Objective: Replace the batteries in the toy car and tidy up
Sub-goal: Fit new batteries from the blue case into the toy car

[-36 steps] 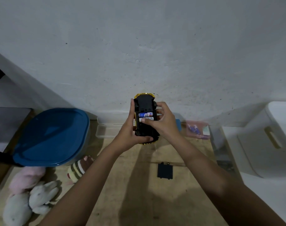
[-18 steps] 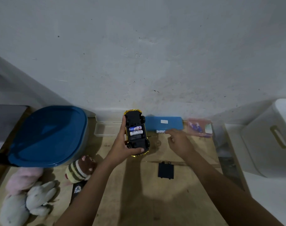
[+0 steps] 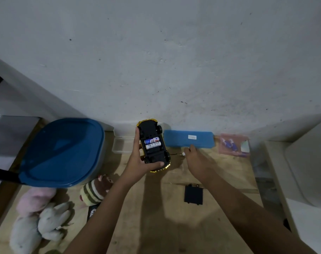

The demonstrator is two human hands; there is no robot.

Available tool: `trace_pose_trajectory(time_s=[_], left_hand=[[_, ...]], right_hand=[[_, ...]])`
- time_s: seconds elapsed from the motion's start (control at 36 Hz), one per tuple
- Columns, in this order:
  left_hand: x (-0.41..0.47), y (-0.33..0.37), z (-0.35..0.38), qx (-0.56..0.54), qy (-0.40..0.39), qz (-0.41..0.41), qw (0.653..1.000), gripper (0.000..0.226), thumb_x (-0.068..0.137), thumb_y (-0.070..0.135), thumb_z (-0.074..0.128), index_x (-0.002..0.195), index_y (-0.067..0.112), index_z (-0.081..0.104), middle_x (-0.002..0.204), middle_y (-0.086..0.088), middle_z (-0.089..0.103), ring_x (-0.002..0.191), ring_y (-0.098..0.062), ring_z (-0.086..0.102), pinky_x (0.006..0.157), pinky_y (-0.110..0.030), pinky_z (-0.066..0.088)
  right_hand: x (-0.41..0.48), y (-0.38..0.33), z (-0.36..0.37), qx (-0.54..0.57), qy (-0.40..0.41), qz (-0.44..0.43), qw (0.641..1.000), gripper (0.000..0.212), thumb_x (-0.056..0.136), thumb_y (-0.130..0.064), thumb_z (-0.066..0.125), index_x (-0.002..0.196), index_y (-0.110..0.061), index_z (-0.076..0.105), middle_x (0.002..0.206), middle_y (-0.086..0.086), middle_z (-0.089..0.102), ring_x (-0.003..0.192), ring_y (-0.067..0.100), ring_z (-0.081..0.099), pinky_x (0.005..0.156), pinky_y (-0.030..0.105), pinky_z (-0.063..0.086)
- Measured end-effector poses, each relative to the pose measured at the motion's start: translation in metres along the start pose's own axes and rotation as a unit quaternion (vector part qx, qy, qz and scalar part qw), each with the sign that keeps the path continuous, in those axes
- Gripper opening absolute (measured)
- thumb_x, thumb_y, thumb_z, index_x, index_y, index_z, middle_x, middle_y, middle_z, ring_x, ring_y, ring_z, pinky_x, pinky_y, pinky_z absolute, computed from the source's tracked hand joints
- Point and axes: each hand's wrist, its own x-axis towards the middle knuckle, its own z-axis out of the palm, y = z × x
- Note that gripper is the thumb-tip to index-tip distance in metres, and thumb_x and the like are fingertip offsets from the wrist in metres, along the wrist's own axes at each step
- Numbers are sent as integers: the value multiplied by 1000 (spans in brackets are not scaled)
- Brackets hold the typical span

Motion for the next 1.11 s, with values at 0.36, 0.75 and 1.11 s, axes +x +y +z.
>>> trace_pose_trajectory(time_s=[0.36,0.75,1.11], left_hand=[[-6,24,14,-4,4,66,998,123,67,-9,78,141,45,-4,132,31,32,110,22,45,76,-7,47],[-28,52,19,-4,18,123,992,121,68,-16,73,148,29,-7,119,28,41,97,20,54,72,-6,47],[-46,68,10,25,32,149,988,125,68,-7,78,145,43,-7,115,52,37,103,13,55,77,-15,52]], right_hand=[[6,-43,-81,614,155,63,771,21,86,-6,62,94,-13,45,76,-2,60,59,6,62,49,24,53],[-25,-55,-86,482,248,39,840,24,82,-18,70,100,-3,70,102,7,65,90,8,57,74,2,43],[-43,-68,-109,715,206,98,660,12,78,-9,72,81,-20,71,86,-7,70,84,2,68,75,15,53]])
